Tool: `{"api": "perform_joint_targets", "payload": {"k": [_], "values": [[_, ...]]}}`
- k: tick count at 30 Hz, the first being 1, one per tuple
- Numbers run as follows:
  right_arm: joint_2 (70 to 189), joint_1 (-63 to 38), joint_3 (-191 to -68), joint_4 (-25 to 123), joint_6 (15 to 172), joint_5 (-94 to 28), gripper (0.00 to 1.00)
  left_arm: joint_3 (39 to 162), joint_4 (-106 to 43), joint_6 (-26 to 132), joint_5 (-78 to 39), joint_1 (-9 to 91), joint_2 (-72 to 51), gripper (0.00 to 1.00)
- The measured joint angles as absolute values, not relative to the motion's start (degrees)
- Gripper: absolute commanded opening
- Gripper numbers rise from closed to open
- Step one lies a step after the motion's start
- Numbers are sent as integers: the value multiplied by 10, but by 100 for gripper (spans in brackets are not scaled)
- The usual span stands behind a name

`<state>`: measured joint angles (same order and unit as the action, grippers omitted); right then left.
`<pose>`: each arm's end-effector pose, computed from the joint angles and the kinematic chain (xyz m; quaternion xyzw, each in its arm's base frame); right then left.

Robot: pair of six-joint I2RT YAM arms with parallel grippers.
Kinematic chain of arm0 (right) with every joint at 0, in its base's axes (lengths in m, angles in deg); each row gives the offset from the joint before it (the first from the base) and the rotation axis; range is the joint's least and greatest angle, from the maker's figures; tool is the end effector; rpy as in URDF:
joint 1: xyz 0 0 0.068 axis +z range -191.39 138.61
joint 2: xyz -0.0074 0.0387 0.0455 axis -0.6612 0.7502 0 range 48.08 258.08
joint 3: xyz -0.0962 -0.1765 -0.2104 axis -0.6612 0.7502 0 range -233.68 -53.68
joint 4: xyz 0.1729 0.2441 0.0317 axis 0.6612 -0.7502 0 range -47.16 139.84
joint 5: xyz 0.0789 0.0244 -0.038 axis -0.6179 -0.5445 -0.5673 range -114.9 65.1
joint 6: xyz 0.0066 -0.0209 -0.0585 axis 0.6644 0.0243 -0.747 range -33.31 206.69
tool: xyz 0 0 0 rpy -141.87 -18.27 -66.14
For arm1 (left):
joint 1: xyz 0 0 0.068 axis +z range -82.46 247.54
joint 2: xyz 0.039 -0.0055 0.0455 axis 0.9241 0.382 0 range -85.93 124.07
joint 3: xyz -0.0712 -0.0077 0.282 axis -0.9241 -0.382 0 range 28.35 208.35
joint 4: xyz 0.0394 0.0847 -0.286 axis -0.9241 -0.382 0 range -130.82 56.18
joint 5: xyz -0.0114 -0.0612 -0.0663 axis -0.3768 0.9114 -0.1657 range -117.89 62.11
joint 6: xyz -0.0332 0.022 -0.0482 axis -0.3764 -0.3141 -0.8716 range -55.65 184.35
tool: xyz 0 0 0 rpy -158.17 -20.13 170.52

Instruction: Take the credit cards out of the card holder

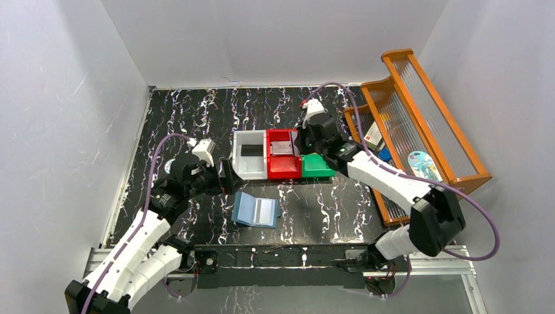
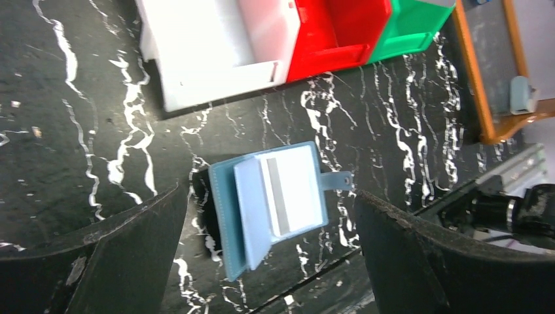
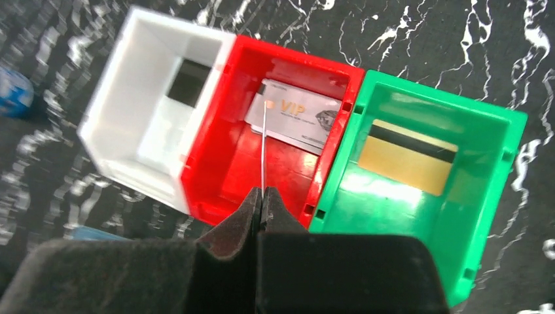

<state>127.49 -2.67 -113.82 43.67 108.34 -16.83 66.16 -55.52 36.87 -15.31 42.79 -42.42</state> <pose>0.2911 0.2249 0.3014 -0.0880 0.8396 0.2164 0.4904 0.1892 -0.0986 0.2838 0.0367 0.8504 -0.3114 0.4224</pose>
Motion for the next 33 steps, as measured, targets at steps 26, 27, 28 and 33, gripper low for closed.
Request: {"api": "perform_joint_targets", "payload": {"k": [26, 27, 28, 33], "values": [[1506, 56, -1173, 618, 429, -86, 0, 655, -583, 434, -224, 428, -463, 98], [1514, 56, -1175, 620, 421, -87, 0, 655, -583, 434, -224, 428, -464, 98], [1523, 56, -1178, 621, 413, -87, 0, 655, -583, 434, -225, 428, -467, 98], [1565, 55, -1191, 629, 370, -85, 0, 655, -583, 436, -225, 428, -475, 98]]}}
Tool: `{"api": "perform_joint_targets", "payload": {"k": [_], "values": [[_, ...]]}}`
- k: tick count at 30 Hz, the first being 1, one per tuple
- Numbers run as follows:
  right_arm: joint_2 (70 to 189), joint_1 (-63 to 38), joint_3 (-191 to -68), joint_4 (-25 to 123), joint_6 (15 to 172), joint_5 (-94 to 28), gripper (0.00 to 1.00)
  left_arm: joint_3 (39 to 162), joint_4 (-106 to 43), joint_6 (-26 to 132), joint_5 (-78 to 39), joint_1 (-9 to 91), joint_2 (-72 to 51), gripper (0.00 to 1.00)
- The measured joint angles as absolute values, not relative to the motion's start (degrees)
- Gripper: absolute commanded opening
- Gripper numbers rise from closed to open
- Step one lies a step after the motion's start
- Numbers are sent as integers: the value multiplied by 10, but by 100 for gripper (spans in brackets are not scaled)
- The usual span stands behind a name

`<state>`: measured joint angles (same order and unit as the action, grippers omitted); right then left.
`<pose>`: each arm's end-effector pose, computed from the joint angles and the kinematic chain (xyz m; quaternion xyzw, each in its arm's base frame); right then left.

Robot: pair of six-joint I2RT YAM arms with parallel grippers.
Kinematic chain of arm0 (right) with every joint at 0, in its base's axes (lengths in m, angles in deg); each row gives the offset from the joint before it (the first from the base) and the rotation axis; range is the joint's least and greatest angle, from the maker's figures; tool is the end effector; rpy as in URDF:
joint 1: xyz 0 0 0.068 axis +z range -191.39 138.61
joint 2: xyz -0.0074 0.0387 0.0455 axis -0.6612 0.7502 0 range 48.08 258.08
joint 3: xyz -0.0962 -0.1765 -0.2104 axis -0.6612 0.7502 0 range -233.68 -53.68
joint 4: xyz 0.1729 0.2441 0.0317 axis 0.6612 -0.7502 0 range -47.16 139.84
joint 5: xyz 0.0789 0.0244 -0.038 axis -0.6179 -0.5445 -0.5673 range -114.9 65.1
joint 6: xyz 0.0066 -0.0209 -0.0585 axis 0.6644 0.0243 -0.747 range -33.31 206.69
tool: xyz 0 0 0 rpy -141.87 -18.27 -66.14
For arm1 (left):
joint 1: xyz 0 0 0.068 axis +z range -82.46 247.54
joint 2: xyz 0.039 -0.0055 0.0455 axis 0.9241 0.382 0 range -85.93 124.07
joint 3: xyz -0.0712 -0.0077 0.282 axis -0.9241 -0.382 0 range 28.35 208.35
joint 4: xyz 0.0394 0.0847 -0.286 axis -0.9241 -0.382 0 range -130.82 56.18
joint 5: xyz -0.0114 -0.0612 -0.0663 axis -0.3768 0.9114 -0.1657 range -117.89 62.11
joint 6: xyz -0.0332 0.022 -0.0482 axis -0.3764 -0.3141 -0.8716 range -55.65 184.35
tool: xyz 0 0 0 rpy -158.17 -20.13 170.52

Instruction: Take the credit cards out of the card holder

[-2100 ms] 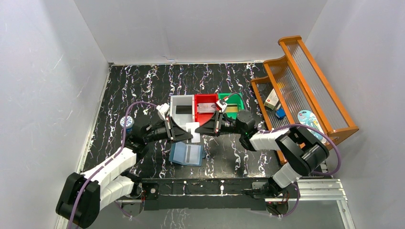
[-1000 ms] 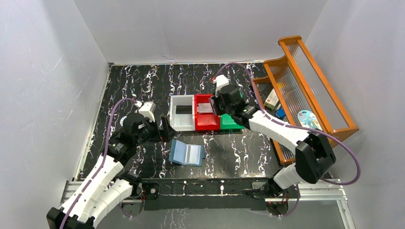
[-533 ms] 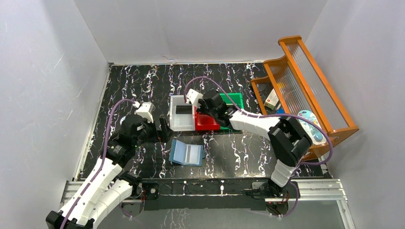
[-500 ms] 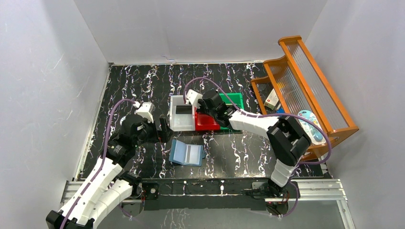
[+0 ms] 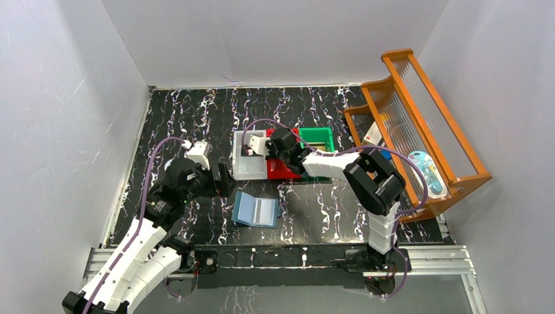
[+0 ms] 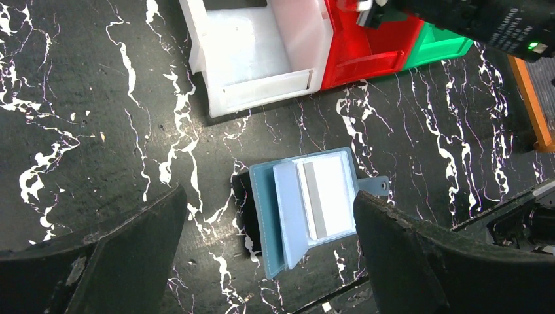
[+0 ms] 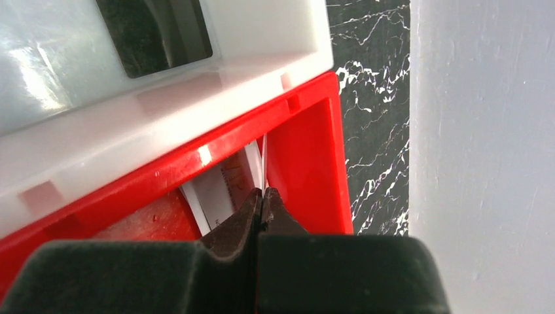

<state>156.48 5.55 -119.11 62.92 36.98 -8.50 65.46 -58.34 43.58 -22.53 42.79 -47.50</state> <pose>0.3263 0.3296 0.1707 -0.5924 0.6230 -0.1354 0.4925 0.1759 -0.0860 0.2896 0.0542 0.8450 -0.2418 0.4739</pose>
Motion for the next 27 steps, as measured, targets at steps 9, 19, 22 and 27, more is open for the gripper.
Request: {"api": "perform_joint_targets", "payload": {"k": [9, 19, 22, 27], "values": [[1607, 53, -1233, 604, 340, -81, 13, 655, -583, 438, -224, 428, -472, 98], [1607, 49, -1236, 563, 351, -101, 50, 655, -583, 438, -223, 428, -461, 98], [1605, 45, -1237, 552, 368, -114, 69, 655, -583, 438, -223, 428, -454, 98], [1581, 41, -1237, 533, 403, -123, 81, 655, -583, 438, -222, 428, -439, 98]]}}
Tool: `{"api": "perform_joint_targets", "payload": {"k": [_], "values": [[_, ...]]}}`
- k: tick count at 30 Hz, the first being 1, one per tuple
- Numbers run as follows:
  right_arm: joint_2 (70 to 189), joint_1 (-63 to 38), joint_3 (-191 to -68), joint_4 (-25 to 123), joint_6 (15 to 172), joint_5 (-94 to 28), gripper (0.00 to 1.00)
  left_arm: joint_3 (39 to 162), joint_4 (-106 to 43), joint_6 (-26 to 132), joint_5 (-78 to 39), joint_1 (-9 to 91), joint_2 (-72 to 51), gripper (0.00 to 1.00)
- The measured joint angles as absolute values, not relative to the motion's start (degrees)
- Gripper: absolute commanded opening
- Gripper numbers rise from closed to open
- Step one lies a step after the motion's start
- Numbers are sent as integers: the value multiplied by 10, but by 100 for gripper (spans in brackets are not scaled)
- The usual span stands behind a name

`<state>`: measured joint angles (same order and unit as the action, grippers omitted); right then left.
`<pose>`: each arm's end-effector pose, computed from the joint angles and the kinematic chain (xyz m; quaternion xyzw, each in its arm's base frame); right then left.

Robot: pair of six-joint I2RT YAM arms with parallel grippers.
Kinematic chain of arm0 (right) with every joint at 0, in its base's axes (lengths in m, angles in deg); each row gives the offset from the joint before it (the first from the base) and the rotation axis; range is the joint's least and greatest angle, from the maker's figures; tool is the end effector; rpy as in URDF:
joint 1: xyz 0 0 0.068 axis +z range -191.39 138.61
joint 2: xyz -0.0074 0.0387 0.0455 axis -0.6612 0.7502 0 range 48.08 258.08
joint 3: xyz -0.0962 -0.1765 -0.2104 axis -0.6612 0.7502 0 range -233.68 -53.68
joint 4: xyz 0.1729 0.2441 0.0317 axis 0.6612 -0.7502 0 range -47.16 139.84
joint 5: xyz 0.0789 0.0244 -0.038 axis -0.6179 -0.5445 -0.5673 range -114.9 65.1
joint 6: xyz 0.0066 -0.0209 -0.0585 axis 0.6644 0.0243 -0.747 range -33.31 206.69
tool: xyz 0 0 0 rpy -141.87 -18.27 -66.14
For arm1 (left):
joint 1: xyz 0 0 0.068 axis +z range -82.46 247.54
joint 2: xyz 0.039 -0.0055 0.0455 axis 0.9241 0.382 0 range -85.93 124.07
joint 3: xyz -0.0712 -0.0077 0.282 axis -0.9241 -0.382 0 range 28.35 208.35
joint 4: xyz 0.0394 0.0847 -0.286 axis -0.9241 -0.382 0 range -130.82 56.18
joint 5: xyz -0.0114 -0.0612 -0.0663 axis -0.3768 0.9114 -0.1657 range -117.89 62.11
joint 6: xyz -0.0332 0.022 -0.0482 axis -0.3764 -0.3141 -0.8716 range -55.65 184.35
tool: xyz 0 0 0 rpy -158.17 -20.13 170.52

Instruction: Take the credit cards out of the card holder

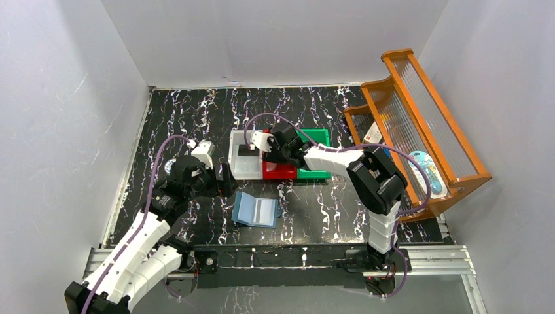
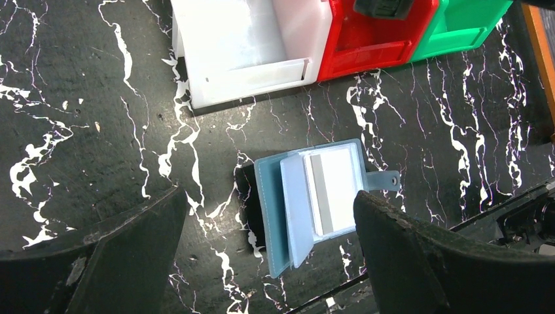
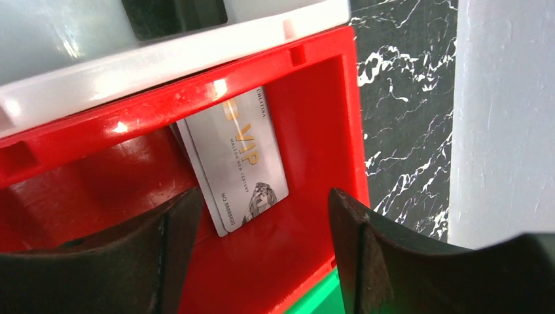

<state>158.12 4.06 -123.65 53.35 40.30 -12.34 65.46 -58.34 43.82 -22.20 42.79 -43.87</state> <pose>0.3382 0.3289 0.1687 -0.6036 0.6530 -0.1014 0.4461 0.1856 -0.0907 0.2781 0.0568 0.8611 -0.2334 0.4481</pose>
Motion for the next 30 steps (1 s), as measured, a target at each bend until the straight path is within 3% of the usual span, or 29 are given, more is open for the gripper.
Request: {"api": "perform_joint_targets", "payload": {"k": [9, 12, 17, 21, 30], "values": [[1472, 41, -1207, 548, 539, -146, 83, 655, -583, 438, -218, 428, -427, 98], [1413, 41, -1186, 559, 636, -152, 76, 655, -583, 438, -218, 428, -412, 98], [1336, 41, -1176, 526, 856, -179, 77, 655, -583, 438, -209, 428, -372, 98], [1320, 40, -1175, 480, 1019, -239, 70, 655, -580, 436, -197, 428, -332, 98], [1324, 92, -1092, 426, 1303, -307, 61, 653, -545, 404, -114, 428, -287, 83]]}}
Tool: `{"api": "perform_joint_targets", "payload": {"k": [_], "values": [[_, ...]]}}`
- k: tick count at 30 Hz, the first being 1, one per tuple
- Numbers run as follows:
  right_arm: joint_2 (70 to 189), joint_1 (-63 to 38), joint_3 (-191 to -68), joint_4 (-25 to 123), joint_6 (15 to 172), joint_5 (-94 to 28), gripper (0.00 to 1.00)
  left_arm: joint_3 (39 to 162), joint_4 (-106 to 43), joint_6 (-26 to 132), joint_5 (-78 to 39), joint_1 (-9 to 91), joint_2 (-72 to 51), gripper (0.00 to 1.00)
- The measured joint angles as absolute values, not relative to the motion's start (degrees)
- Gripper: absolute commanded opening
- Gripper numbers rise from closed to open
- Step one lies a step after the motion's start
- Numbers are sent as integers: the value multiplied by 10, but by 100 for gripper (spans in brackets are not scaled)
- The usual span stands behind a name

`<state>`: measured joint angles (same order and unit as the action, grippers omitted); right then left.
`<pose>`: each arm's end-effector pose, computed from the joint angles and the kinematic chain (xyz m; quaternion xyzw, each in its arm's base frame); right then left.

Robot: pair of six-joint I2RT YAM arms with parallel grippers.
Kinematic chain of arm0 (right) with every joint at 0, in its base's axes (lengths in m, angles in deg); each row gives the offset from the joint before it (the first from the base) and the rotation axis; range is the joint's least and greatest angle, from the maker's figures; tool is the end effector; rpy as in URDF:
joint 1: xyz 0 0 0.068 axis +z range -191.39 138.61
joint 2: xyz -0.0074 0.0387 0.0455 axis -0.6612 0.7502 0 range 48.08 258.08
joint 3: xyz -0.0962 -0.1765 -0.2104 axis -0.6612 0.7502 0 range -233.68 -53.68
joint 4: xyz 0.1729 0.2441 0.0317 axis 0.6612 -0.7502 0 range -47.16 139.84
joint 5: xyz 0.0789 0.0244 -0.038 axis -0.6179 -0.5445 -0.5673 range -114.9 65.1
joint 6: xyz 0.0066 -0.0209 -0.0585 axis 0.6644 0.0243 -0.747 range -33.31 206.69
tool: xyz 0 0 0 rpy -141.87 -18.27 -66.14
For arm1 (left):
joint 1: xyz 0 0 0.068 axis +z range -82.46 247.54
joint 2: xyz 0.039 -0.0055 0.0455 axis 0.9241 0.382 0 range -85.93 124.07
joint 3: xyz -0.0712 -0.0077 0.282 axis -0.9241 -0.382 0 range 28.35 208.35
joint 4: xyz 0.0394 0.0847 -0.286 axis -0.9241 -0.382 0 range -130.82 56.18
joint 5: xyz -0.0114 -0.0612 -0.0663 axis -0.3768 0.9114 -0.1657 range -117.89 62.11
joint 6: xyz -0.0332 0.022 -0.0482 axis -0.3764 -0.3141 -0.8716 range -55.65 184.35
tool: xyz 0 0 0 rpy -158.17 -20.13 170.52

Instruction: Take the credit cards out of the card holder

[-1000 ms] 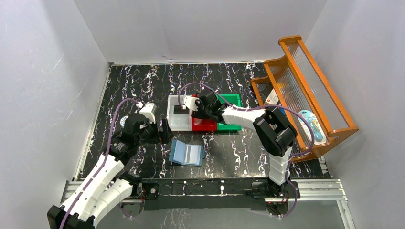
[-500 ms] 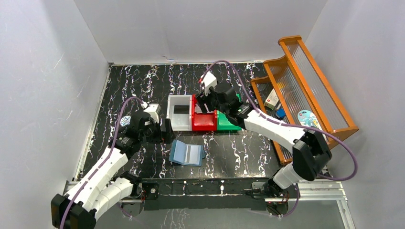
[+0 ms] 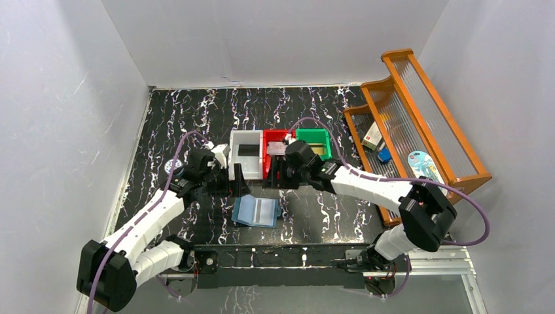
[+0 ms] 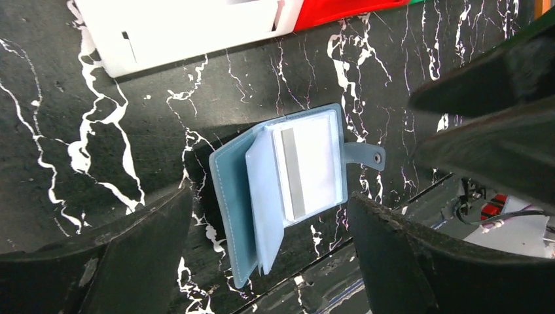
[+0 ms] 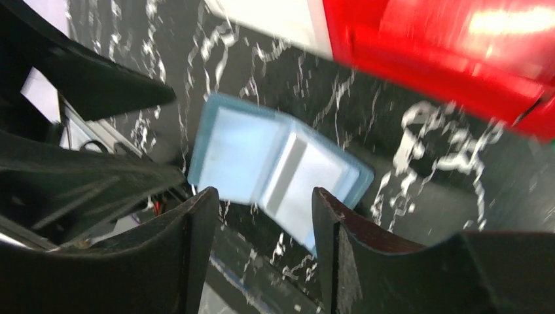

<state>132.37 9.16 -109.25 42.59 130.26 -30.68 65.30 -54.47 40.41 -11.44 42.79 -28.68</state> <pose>0.2315 0.2890 0.2384 -0.0770 0.8867 0.3627 0.2761 0.2188 -0.1157 0.2296 0.0657 0.9000 -0.2880 0.3206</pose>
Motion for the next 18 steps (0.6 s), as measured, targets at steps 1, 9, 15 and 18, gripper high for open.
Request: {"api": "perform_joint_targets", "payload": {"k": [1, 9, 15, 18], "values": [[1324, 100, -1080, 422, 1326, -306, 60, 652, -542, 400, -109, 428, -283, 80], [1331, 130, -1048, 412, 1430, -308, 57, 647, -540, 381, -98, 428, -250, 58], [1359, 164, -1049, 409, 1443, -307, 52, 647, -548, 371, -98, 428, -246, 72], [1374, 172, -1051, 408, 1444, -309, 49, 649, -555, 363, -103, 428, -248, 76]]}}
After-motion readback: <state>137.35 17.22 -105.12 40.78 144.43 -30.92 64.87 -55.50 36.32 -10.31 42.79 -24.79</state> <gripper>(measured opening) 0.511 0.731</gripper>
